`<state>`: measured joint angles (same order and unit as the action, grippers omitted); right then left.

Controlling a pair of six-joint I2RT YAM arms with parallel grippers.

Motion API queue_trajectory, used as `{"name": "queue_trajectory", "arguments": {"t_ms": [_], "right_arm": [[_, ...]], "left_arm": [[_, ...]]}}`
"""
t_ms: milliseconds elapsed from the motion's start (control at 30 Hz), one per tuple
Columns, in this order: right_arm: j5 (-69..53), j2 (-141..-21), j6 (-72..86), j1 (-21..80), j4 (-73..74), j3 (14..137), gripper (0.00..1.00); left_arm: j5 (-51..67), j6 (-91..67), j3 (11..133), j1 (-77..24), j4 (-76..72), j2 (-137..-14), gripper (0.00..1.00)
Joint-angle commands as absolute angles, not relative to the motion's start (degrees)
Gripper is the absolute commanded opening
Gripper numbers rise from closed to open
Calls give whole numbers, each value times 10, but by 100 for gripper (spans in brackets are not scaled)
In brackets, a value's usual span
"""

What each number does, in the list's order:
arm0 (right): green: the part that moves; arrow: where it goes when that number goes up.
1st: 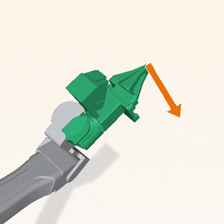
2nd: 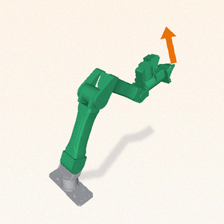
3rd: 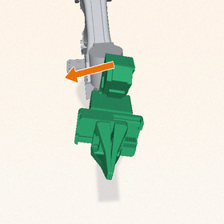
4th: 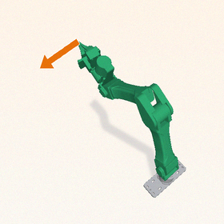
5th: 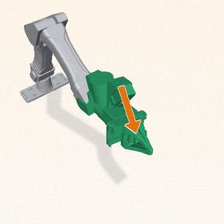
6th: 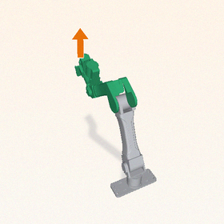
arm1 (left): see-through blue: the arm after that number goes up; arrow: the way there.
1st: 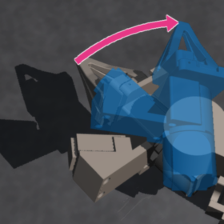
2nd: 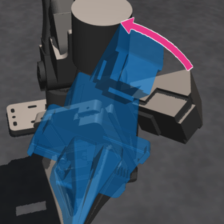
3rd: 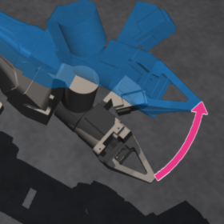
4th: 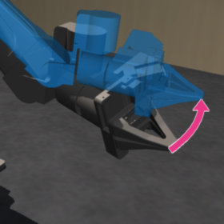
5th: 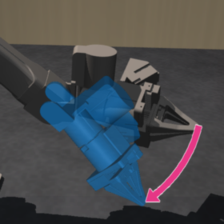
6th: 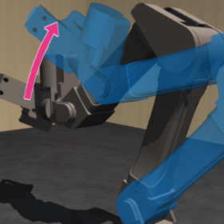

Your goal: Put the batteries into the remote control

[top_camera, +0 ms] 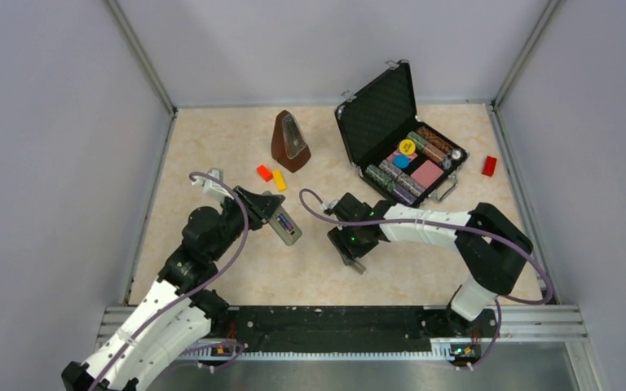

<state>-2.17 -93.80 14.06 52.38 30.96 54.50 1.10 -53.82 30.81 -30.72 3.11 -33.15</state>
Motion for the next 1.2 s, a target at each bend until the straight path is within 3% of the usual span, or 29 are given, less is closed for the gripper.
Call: {"name": "queue_trajectory", "arguments": {"t_ms": [0,433,867,1167], "right_arm": [[18,-952,140,535,322,565,52],[108,-953,270,543,360,577,14],[153,-795,808,434,331,447,6],[161,-817,1062,434,420,461,8]], "left_arm": [[-21,-527,307,-304,30,-315,0],[-23,-518,310,-304,39,-320,0],[-18,-509,322,-303,58,-316,0],[-16,-505,324,-303,76,-302,0]]}}
